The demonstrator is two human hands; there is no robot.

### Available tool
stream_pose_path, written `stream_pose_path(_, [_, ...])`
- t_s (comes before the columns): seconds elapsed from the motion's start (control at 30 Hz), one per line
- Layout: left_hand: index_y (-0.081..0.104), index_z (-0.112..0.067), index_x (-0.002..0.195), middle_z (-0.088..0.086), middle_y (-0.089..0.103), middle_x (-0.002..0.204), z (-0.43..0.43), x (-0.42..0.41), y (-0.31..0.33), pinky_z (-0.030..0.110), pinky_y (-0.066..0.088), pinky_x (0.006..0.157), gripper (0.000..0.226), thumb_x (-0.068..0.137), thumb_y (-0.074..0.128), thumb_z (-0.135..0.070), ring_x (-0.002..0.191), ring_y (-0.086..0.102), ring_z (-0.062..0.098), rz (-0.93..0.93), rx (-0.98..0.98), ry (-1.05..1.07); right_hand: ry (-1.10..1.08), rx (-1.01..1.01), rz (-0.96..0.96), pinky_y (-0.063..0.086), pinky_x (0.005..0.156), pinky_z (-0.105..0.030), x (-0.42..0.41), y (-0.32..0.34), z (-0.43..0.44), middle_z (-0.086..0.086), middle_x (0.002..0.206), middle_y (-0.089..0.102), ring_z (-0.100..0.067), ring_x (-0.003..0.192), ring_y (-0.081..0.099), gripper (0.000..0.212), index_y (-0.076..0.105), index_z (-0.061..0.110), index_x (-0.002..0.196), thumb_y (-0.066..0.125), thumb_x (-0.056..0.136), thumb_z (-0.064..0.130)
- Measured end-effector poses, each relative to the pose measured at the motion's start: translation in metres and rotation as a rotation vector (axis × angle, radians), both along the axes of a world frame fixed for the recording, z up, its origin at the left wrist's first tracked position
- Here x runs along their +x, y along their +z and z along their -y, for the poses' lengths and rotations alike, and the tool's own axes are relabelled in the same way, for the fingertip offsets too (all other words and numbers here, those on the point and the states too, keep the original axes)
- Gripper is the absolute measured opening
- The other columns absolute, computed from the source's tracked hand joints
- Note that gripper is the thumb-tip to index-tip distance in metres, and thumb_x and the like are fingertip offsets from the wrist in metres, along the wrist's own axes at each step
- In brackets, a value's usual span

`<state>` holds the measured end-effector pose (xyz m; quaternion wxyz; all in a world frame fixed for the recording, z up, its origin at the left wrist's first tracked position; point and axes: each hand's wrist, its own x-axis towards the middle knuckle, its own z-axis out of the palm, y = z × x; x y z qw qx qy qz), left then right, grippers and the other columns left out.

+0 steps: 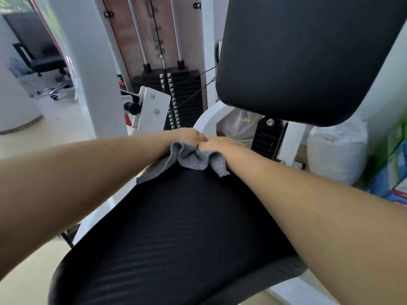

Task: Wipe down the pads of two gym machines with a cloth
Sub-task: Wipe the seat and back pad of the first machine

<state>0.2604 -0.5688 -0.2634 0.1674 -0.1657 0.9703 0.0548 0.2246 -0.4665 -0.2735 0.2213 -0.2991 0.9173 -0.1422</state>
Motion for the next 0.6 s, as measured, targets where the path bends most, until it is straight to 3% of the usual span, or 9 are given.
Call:
stream_pose_path(0.1, [0.046, -0.007, 0.134, 0.017, 0.051, 0.136, -0.032, 0.012, 0.01, 0.038, 0.035, 0.106, 0.042, 0.104, 0.026, -0.028, 0.124, 0.047, 0.033, -0.016, -0.013, -0.074, 0.085, -0.088, -0.081, 0.041, 0.099, -0.044, 0.019, 0.007, -0.042, -0.009, 0.125, 0.053, -0.031, 0.119, 0.049, 0.032, 0.054, 0.012, 0.118, 0.046, 0.089, 0.021])
stream_pose_path(0.2, [0.038, -0.004, 0.139, 0.02, 0.04, 0.146, -0.069, 0.019, 0.014, 0.037, 0.027, 0.111, 0.046, 0.103, 0.021, -0.027, 0.134, 0.037, 0.033, -0.018, -0.02, -0.2, 0.028, -0.167, -0.149, 0.038, 0.1, -0.045, 0.032, 0.007, -0.091, -0.007, 0.135, 0.052, -0.029, 0.121, 0.049, 0.041, 0.049, 0.019, 0.121, 0.027, 0.089, 0.029])
stream_pose_path(0.3, [0.032, -0.001, 0.143, 0.019, 0.028, 0.152, -0.107, 0.029, 0.014, 0.04, 0.019, 0.115, 0.048, 0.103, 0.019, -0.025, 0.14, 0.025, 0.031, -0.028, -0.035, -0.32, 0.015, -0.059, -0.199, 0.034, 0.1, -0.047, 0.039, 0.005, -0.131, -0.002, 0.134, 0.05, -0.027, 0.123, 0.047, 0.04, 0.045, 0.022, 0.121, 0.021, 0.091, 0.031])
stream_pose_path(0.37, [0.024, -0.012, 0.149, 0.013, 0.017, 0.158, -0.127, 0.035, 0.014, 0.043, 0.011, 0.118, 0.051, 0.103, 0.019, -0.034, 0.146, 0.013, 0.026, -0.019, -0.001, -0.411, -0.02, 0.003, -0.186, 0.03, 0.105, -0.049, 0.043, 0.003, -0.162, 0.001, 0.142, 0.043, -0.025, 0.129, 0.041, 0.046, 0.04, 0.022, 0.13, 0.017, 0.092, 0.035])
stream_pose_path(0.43, [0.013, -0.022, 0.152, 0.004, 0.005, 0.162, -0.128, 0.039, 0.019, 0.036, -0.001, 0.118, 0.053, 0.103, 0.017, -0.041, 0.148, 0.0, 0.019, 0.028, 0.04, -0.479, -0.088, 0.049, -0.183, 0.027, 0.107, -0.05, 0.049, 0.007, -0.183, 0.0, 0.147, 0.04, -0.023, 0.132, 0.039, 0.049, 0.038, 0.024, 0.134, 0.016, 0.093, 0.039])
stream_pose_path(0.53, [0.013, -0.013, 0.152, 0.007, 0.003, 0.161, -0.096, 0.038, 0.02, 0.032, 0.0, 0.118, 0.051, 0.105, 0.015, -0.031, 0.148, 0.002, 0.022, 0.036, -0.006, -0.386, -0.078, 0.161, -0.278, 0.021, 0.106, -0.056, 0.066, 0.019, -0.172, -0.004, 0.132, 0.054, -0.026, 0.121, 0.047, 0.039, 0.052, 0.022, 0.106, 0.018, 0.093, 0.037])
stream_pose_path(0.6, [0.018, -0.004, 0.15, 0.012, 0.003, 0.161, -0.078, 0.037, 0.021, 0.033, 0.008, 0.117, 0.048, 0.105, 0.018, -0.021, 0.147, 0.009, 0.025, 0.056, -0.126, -0.339, 0.056, 0.089, -0.338, 0.019, 0.107, -0.057, 0.075, 0.024, -0.142, -0.006, 0.121, 0.058, -0.028, 0.116, 0.049, 0.032, 0.05, 0.02, 0.091, 0.021, 0.095, 0.032])
